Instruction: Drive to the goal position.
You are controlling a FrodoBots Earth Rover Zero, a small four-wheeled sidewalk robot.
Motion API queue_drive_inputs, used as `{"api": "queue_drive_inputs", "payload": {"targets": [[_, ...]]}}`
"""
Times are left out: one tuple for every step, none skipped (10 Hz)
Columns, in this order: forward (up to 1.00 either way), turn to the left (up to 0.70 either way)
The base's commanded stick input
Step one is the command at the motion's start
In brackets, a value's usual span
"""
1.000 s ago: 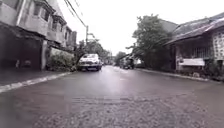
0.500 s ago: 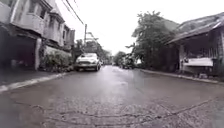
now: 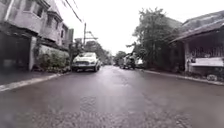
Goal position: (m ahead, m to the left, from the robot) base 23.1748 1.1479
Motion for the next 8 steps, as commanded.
{"api": "queue_drive_inputs", "payload": {"targets": [[1.0,0.0],[1.0,0.0],[1.0,0.03],[1.0,0.27],[1.0,0.27],[1.0,0.18],[1.0,0.0],[1.0,0.0]]}}
